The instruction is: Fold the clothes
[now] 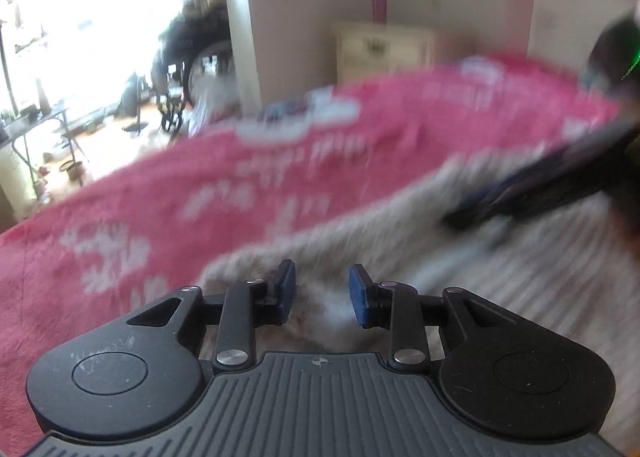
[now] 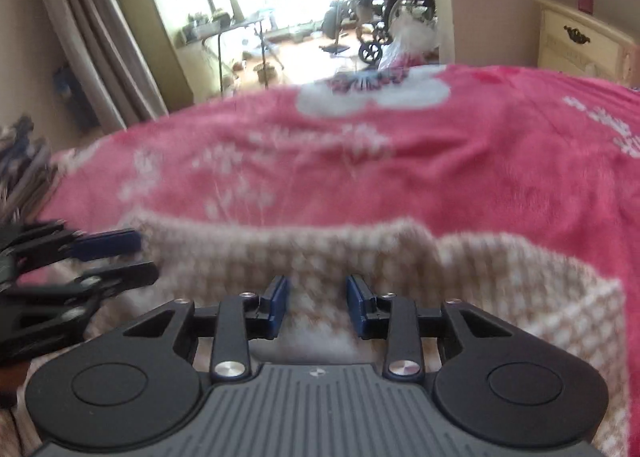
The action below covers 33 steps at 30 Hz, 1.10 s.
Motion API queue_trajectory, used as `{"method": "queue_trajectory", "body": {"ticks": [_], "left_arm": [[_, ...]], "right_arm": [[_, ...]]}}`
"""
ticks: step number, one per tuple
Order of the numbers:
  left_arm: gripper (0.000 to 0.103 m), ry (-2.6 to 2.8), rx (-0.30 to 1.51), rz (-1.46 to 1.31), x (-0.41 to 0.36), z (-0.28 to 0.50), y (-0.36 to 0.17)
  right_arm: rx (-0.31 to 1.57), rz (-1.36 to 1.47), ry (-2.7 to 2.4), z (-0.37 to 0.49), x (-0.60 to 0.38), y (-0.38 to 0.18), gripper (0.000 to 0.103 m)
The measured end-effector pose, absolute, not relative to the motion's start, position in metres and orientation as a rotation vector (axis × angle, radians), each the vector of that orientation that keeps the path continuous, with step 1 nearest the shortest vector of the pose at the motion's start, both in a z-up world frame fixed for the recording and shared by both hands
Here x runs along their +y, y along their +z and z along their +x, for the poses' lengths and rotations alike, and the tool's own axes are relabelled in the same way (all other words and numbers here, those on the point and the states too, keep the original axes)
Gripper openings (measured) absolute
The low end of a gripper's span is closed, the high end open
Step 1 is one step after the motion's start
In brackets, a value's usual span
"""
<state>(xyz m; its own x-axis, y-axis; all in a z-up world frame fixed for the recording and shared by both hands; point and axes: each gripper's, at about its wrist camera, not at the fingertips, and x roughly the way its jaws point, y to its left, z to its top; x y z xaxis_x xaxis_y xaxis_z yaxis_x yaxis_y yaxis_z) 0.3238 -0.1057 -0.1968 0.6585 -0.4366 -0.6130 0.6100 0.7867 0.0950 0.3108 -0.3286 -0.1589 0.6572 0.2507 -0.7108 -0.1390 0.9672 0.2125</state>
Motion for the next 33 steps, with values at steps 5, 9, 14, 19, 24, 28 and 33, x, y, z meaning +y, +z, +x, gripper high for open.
{"method": "queue_trajectory", "body": {"ticks": [5, 9, 14, 19, 24, 28, 33], "left_arm": [[0.029, -0.631, 0.576, 0.377, -0.096, 0.309, -0.202], [0.029, -0.638, 0.571, 0.393, -0.092, 0.301, -0.206], [0.028, -0.612, 0.537, 0.455, -0.104, 0.295, -0.214], [0.029, -0.562, 0.564, 0.429, -0.096, 0.289, -0.198], [0.042, -0.510, 0.597, 0.391, -0.087, 0.284, -0.180], [0.045, -0.469, 0.624, 0.360, -0.079, 0.280, -0.166], [0.046, -0.431, 0.643, 0.254, -0.042, 0.257, -0.133]], "right_arm": [[0.830, 0.031, 0.265, 0.295, -0.322, -0.162, 0.036], [0.848, -0.006, 0.287, 0.287, -0.321, -0.165, 0.036], [0.856, 0.000, 0.271, 0.291, -0.319, -0.171, 0.036], [0.870, -0.010, 0.248, 0.285, -0.318, -0.166, 0.036], [0.891, 0.048, 0.205, 0.288, -0.320, -0.152, 0.036], [0.860, 0.128, 0.188, 0.268, -0.333, -0.129, 0.039], [0.867, 0.193, 0.168, 0.232, -0.353, -0.101, 0.039]]}}
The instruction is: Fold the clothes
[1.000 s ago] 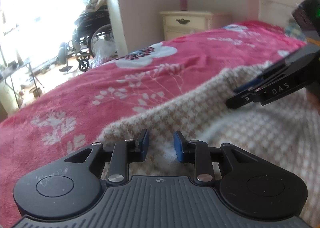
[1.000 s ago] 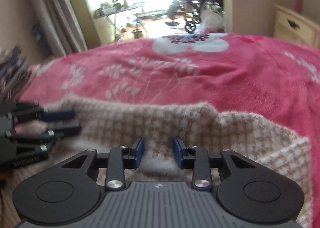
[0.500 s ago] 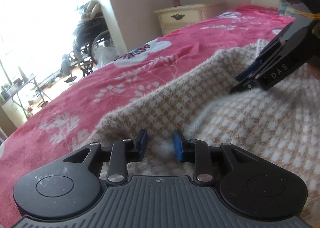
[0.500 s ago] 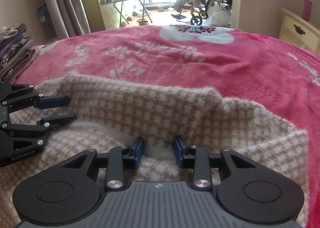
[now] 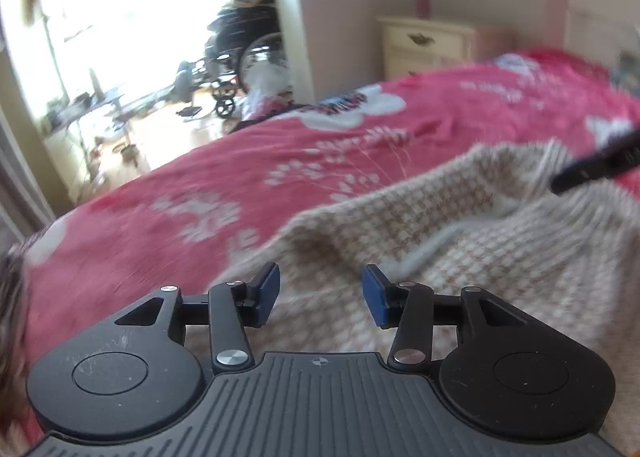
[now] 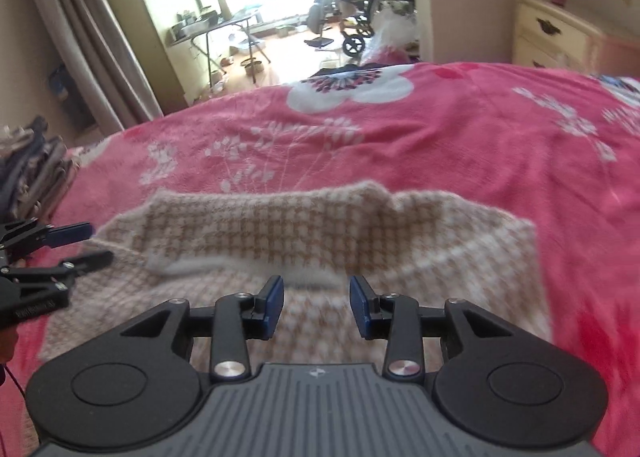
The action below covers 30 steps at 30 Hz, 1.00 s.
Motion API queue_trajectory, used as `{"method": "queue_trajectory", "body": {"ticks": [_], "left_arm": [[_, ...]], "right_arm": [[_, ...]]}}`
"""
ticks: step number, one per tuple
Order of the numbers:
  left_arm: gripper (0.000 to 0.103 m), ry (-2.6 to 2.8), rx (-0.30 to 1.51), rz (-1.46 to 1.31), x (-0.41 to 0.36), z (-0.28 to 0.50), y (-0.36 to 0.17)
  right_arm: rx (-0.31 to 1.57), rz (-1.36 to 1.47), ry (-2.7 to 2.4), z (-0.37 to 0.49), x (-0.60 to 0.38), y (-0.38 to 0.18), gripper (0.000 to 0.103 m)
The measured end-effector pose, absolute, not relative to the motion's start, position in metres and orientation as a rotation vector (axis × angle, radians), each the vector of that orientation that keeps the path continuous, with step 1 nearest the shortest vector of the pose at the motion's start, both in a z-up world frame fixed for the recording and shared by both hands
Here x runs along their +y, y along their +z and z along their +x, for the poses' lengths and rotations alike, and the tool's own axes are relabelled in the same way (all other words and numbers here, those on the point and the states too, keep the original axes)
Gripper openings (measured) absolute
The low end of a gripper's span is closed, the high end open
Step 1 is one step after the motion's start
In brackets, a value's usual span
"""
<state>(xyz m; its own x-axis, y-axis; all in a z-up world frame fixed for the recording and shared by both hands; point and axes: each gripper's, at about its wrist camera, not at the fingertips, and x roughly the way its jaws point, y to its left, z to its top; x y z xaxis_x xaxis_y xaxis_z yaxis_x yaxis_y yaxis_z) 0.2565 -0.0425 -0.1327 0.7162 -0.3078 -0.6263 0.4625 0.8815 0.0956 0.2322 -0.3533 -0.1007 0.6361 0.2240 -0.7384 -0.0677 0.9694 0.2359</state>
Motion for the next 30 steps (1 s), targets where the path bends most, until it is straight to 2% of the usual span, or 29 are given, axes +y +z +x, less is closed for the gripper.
{"method": "queue_trajectory", "body": {"ticks": [2, 5, 7, 11, 16, 20, 26, 30], "left_arm": [[0.047, -0.448, 0.650, 0.200, -0.021, 0.235, -0.116], [0.055, -0.513, 0.684, 0.162, 0.007, 0.194, -0.094], [0.057, -0.570, 0.740, 0.123, 0.024, 0.162, -0.088], [0.059, -0.629, 0.945, -0.004, 0.050, 0.103, -0.120], [0.059, -0.664, 1.146, -0.131, 0.071, 0.048, -0.162], [0.059, -0.680, 1.211, -0.210, 0.077, 0.030, -0.181], [0.059, -0.703, 1.305, -0.331, 0.087, 0.003, -0.209], [0.059, -0.737, 1.330, -0.363, 0.085, -0.006, -0.215]], "right_arm": [[0.879, 0.227, 0.172, 0.199, -0.362, -0.090, 0.039], [0.904, 0.282, 0.172, 0.143, -0.377, -0.078, 0.040], [0.921, 0.319, 0.173, 0.106, -0.386, -0.070, 0.044], [0.954, 0.401, 0.167, 0.032, -0.406, -0.056, 0.049], [1.039, 0.584, 0.042, -0.050, -0.437, -0.090, 0.051], [1.106, 0.627, -0.067, -0.082, -0.456, -0.121, 0.051], [1.150, 0.682, -0.103, -0.085, -0.480, -0.149, 0.053], [1.107, 0.716, -0.126, -0.093, -0.479, -0.142, 0.053]]}}
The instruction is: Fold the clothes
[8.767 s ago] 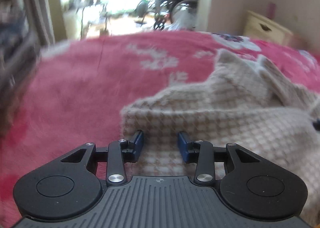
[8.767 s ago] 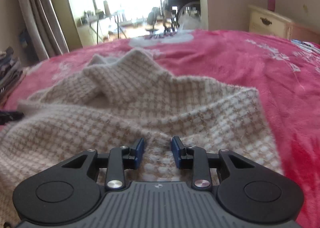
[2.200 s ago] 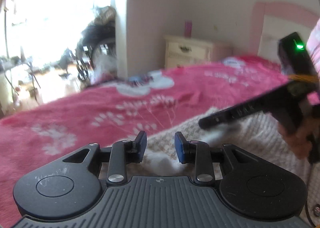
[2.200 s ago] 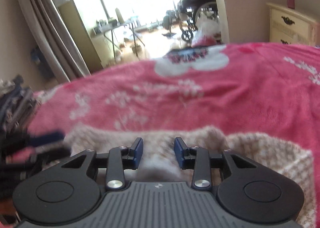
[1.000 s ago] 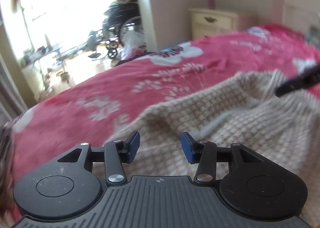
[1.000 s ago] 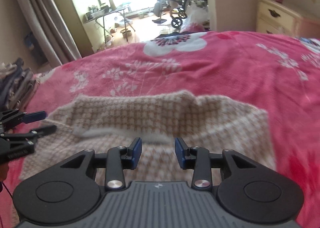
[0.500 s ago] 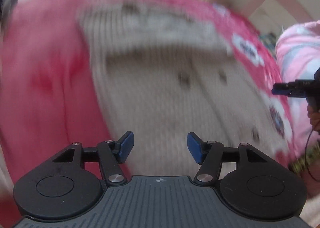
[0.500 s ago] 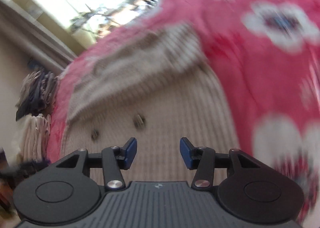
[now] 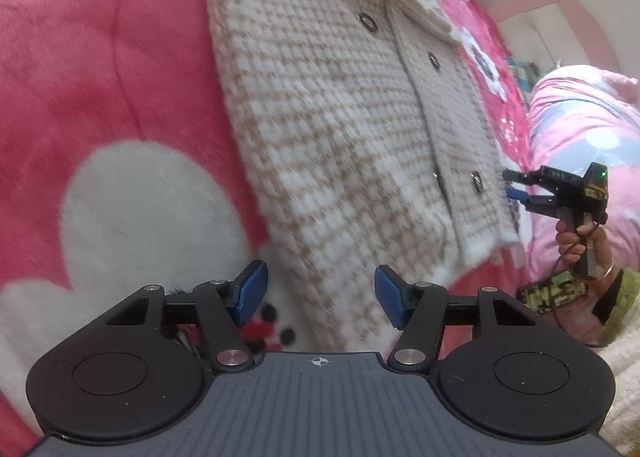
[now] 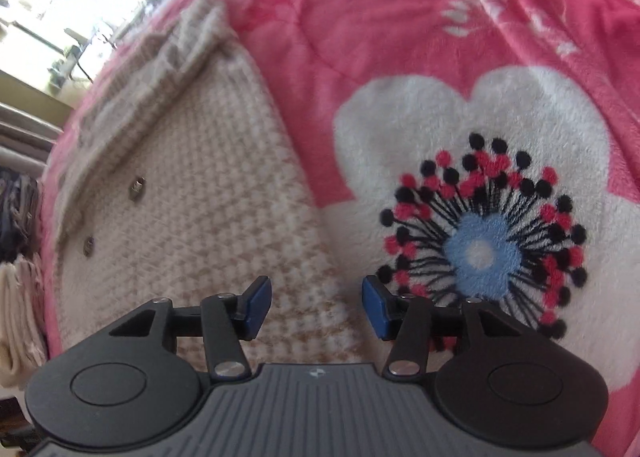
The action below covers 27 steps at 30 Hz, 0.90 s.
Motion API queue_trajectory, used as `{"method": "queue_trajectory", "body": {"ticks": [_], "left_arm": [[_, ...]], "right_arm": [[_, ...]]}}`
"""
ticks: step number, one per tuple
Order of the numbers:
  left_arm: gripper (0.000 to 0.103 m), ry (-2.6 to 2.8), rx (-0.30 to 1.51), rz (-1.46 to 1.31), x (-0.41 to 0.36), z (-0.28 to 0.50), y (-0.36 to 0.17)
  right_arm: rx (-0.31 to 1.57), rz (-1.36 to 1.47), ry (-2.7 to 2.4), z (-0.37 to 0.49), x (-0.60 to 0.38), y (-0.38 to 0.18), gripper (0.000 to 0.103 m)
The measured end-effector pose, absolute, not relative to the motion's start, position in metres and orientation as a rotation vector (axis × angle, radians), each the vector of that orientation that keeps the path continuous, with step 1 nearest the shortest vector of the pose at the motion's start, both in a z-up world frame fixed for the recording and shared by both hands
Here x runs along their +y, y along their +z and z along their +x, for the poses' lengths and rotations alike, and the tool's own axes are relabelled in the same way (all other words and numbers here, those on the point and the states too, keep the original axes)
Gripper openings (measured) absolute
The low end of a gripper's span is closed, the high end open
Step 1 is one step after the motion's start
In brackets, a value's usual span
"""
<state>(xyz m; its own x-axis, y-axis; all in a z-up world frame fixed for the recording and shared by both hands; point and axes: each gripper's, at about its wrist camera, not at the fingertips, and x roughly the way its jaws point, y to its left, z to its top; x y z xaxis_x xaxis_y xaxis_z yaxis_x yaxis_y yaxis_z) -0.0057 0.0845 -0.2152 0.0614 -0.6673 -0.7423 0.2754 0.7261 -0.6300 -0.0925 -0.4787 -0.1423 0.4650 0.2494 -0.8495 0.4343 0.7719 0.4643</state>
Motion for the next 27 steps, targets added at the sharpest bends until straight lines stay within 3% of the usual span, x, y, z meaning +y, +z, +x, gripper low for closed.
{"method": "queue_trajectory", "body": {"ticks": [7, 14, 27], "left_arm": [[0.059, -0.800, 1.363, -0.407, 0.078, -0.018, -0.223], [0.059, -0.845, 1.397, -0.461, 0.076, -0.024, -0.231], [0.046, -0.809, 1.400, -0.514, 0.079, -0.028, -0.235]], "right_arm": [[1.088, 0.964, 0.128, -0.143, -0.440, -0.140, 0.060], [1.098, 1.325, 0.000, -0.203, -0.437, -0.199, 0.060], [0.971, 1.472, 0.013, -0.193, -0.427, -0.224, 0.057]]}}
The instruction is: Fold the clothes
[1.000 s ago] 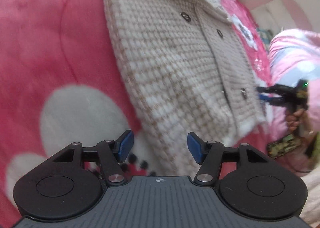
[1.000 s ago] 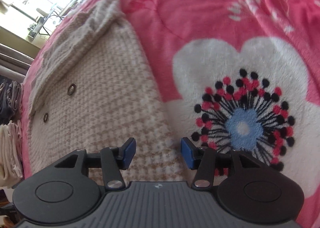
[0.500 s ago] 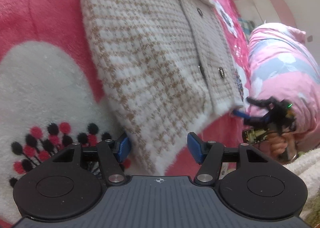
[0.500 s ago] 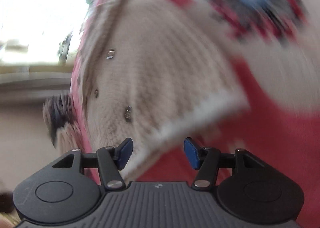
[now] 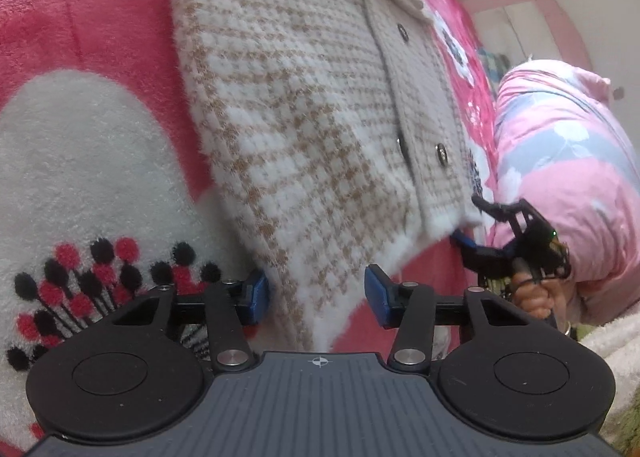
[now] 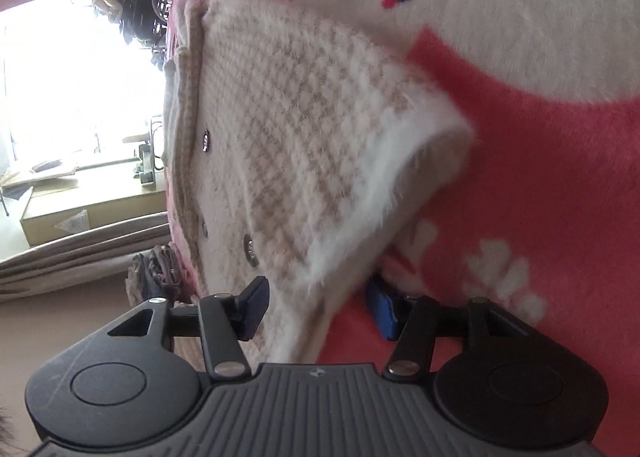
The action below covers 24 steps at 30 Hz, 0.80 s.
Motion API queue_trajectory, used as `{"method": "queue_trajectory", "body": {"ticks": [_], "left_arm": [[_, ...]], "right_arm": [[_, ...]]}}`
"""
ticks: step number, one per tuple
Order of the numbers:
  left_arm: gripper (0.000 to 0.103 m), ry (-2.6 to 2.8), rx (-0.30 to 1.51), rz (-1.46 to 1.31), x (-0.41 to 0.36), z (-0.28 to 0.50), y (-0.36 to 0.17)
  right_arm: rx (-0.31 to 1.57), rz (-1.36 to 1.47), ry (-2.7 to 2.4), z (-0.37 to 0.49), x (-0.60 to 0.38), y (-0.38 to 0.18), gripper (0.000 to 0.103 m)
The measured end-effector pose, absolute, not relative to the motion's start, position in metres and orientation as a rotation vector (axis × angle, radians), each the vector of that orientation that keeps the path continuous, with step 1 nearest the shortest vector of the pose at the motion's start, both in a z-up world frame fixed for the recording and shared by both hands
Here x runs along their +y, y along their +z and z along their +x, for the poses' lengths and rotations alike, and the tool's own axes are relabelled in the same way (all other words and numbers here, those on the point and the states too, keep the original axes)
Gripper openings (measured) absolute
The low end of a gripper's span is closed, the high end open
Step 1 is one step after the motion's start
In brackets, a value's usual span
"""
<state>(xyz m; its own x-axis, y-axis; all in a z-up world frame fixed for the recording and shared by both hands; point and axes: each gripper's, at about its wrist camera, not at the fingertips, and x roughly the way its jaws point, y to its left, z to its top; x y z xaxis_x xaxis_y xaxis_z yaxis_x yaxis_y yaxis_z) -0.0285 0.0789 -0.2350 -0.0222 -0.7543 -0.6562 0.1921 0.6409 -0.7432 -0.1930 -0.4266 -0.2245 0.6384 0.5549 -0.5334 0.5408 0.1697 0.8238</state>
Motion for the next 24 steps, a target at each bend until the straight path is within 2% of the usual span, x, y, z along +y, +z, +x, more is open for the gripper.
{"method": "queue_trajectory", "body": {"ticks": [1, 3, 4, 6, 7, 10, 15, 17, 19, 24], "left_arm": [[0.045, -0.813, 1.402, -0.511, 0.079, -0.029, -0.235], [0.035, -0.820, 1.405, -0.505, 0.078, -0.031, -0.236], [0.033, -0.824, 1.407, -0.503, 0.077, -0.032, -0.236], [0.029, -0.831, 1.410, -0.497, 0.077, -0.034, -0.237], [0.029, -0.835, 1.412, -0.494, 0.076, -0.035, -0.237], [0.029, -0.843, 1.418, -0.484, 0.075, -0.036, -0.238], [0.029, -0.840, 1.422, -0.494, 0.075, -0.035, -0.241], [0.024, -0.861, 1.398, -0.496, 0.076, -0.038, -0.237], [0.023, -0.881, 1.380, -0.505, 0.077, -0.039, -0.236], [0.023, -0.808, 1.418, -0.545, 0.074, -0.035, -0.248]], "right_arm": [[0.969, 1.472, 0.016, -0.192, -0.426, -0.225, 0.057], [0.964, 1.472, 0.022, -0.191, -0.426, -0.226, 0.052], [0.961, 1.471, 0.026, -0.191, -0.426, -0.226, 0.051], [0.956, 1.471, 0.032, -0.190, -0.426, -0.227, 0.044], [0.954, 1.471, 0.036, -0.189, -0.426, -0.228, 0.040], [0.946, 1.470, 0.045, -0.187, -0.425, -0.229, 0.036], [0.933, 1.469, 0.062, -0.185, -0.424, -0.232, 0.034], [0.925, 1.465, 0.072, -0.184, -0.424, -0.230, 0.032], [0.921, 1.461, 0.077, -0.184, -0.425, -0.230, 0.031], [0.933, 1.444, 0.067, -0.180, -0.423, -0.230, 0.029]]}}
